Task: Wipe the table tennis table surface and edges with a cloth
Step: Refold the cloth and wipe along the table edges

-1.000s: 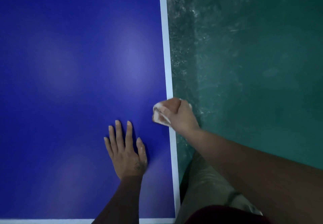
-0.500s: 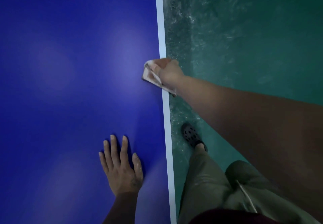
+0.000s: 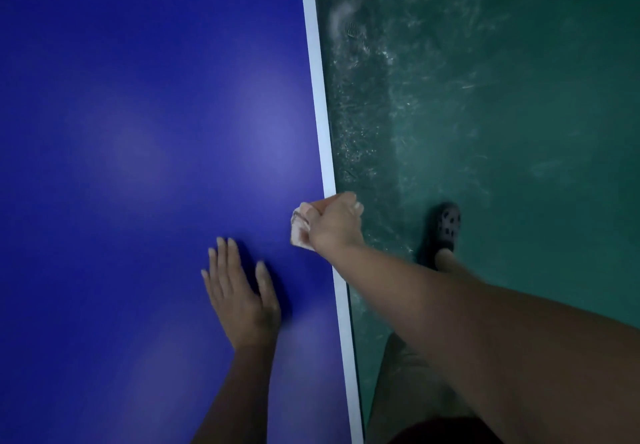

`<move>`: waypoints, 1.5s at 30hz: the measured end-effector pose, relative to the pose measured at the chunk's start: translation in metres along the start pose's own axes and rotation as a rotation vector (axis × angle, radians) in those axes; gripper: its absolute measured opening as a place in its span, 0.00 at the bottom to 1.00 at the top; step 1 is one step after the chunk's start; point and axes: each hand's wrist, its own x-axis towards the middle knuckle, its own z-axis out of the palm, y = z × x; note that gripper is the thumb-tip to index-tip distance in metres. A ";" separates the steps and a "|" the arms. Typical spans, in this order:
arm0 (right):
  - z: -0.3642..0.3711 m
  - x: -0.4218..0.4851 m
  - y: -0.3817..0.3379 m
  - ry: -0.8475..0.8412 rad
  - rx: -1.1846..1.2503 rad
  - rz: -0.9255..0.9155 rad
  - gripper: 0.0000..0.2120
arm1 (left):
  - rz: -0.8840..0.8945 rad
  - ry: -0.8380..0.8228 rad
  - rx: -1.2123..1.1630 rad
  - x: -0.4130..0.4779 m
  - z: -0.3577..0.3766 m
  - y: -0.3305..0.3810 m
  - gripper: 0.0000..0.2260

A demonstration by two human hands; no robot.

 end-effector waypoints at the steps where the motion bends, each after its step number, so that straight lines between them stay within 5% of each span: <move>1: 0.001 0.001 -0.005 0.038 0.031 -0.002 0.31 | -0.013 0.024 -0.042 0.028 0.001 0.012 0.26; 5: 0.004 0.014 -0.032 0.081 -0.021 -0.091 0.44 | -0.052 0.040 -0.151 0.154 0.016 0.061 0.24; 12: -0.013 0.057 -0.114 0.051 -0.035 -0.096 0.50 | -0.251 0.043 0.107 0.309 0.053 0.133 0.30; 19: -0.030 0.109 -0.199 -0.001 -0.053 -0.107 0.50 | -0.264 0.052 0.194 0.404 0.064 0.166 0.33; 27: -0.047 0.173 -0.301 0.026 0.064 -0.071 0.37 | -0.281 0.099 0.196 0.417 0.065 0.175 0.31; 32: -0.069 0.209 -0.362 -0.126 0.002 -0.114 0.27 | -0.269 0.116 0.201 0.418 0.065 0.176 0.31; 38: -0.082 0.238 -0.412 -0.217 -0.041 -0.088 0.37 | -0.254 0.158 0.194 0.419 0.071 0.170 0.30; 42: -0.102 0.255 -0.426 -0.285 -0.096 -0.154 0.29 | -0.241 0.164 0.198 0.420 0.070 0.171 0.30; 45: -0.098 0.247 -0.404 -0.181 -0.002 -0.220 0.46 | -0.246 0.164 0.196 0.420 0.069 0.170 0.30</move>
